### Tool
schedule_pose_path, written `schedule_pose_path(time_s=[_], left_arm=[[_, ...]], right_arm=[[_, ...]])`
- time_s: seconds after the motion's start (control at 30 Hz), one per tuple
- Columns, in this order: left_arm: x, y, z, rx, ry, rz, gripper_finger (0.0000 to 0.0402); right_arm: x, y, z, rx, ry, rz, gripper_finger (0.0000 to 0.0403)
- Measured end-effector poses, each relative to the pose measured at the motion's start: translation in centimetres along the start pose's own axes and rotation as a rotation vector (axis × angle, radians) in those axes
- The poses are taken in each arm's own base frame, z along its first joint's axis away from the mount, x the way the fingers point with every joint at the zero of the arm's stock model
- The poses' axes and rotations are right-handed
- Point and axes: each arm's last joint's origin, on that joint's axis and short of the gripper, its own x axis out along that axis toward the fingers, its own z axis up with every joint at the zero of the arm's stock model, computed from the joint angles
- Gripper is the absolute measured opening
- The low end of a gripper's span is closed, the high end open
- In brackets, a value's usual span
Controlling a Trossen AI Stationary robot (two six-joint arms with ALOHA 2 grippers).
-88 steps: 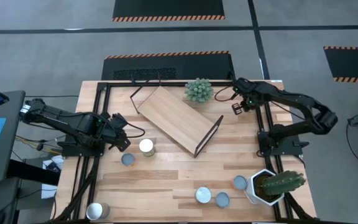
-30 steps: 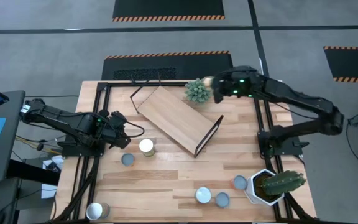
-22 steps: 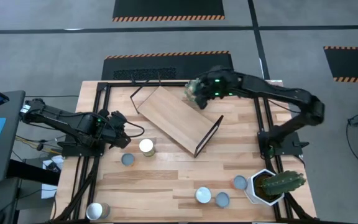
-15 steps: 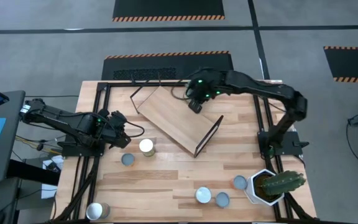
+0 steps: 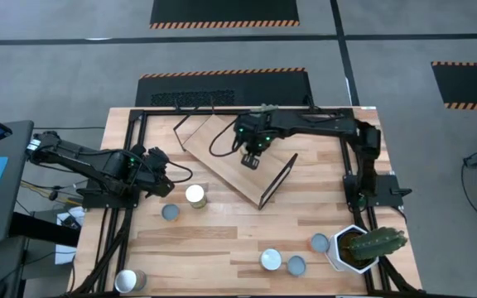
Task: Pick and place cans onto a shelf
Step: Put the canned sliced peaches on the shelf, then move the canned tomatoes from the bottom to the center of the table
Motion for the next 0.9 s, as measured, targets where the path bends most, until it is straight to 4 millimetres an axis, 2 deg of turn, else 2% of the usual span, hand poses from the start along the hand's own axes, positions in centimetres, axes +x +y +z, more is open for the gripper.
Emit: schedule_pose_path(time_s=[0.23, 0.47, 0.8, 0.9], left_arm=[[0.0, -0.1, 0.0, -0.005, -0.003, -0.007, 0.0], [0.0, -0.2, 0.1, -0.009, -0.01, -0.015, 0.0], [0.0, -0.2, 0.1, -0.011, -0.013, -0.018, 0.0], [0.0, -0.2, 0.1, -0.011, -0.014, -0.017, 0.0]], right_arm=[[1.3, 1.0, -0.3, -0.024, 0.048, 0.002, 0.0012], [1.3, 1.7, -0.6, -0.011, 0.075, 0.003, 0.0061], [1.2, 1.5, -0.7, -0.011, 0.089, -0.002, 0.0091], [0.0, 1.7, 0.1, -0.023, 0.037, 0.007, 0.0096]])
